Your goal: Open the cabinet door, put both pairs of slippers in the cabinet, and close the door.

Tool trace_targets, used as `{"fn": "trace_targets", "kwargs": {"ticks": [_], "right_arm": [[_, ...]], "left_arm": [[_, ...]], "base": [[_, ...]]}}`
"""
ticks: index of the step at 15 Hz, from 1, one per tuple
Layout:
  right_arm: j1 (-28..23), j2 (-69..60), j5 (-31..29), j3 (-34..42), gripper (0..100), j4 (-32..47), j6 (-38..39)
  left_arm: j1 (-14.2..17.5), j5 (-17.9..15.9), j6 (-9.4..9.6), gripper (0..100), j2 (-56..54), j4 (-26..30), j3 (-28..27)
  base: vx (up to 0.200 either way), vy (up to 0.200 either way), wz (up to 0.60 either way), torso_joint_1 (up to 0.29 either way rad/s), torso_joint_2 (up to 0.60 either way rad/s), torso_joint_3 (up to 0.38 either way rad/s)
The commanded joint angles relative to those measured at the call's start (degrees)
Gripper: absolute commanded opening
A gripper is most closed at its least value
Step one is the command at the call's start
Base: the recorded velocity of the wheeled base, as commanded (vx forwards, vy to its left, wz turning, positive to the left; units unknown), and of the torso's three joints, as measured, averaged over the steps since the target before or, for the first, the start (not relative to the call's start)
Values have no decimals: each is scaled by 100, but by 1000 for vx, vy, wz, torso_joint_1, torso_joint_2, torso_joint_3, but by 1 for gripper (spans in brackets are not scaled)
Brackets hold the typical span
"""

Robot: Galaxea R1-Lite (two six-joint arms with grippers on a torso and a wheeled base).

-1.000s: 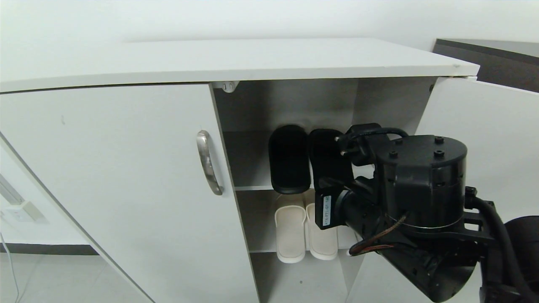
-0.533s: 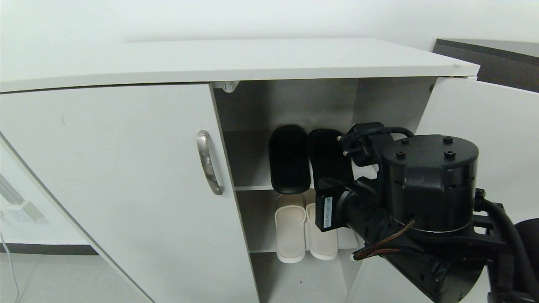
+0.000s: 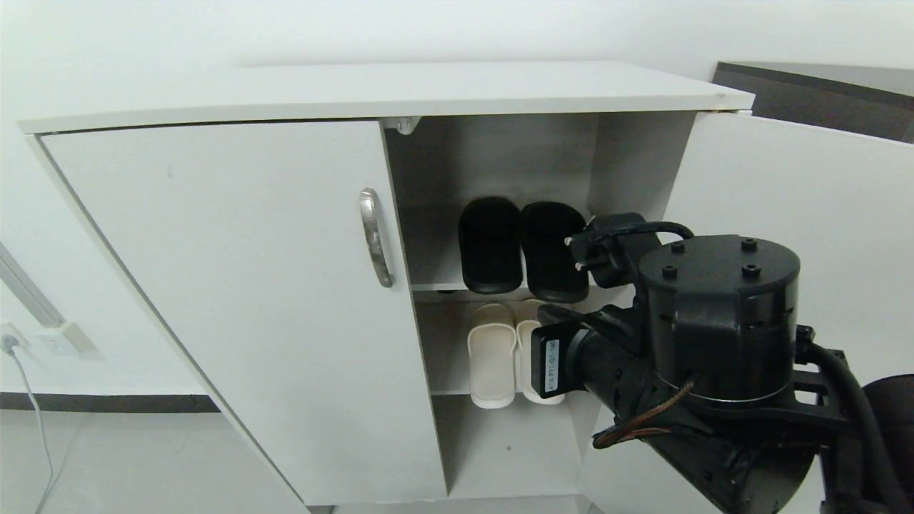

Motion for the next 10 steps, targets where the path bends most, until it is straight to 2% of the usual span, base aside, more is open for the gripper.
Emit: {"fn": "trace_targets", "kwargs": {"ticks": [1, 10], "right_arm": [[7, 57, -5, 0, 0, -6, 1], [-20, 92, 4, 44, 0, -6, 1]], "left_arm": [[1, 4, -9, 0, 0, -1, 0], [1, -5, -9, 0, 9, -1, 0]], "base": [[-200, 0, 0, 2, 7, 2], [-200, 0, 0, 3, 2, 1]]}}
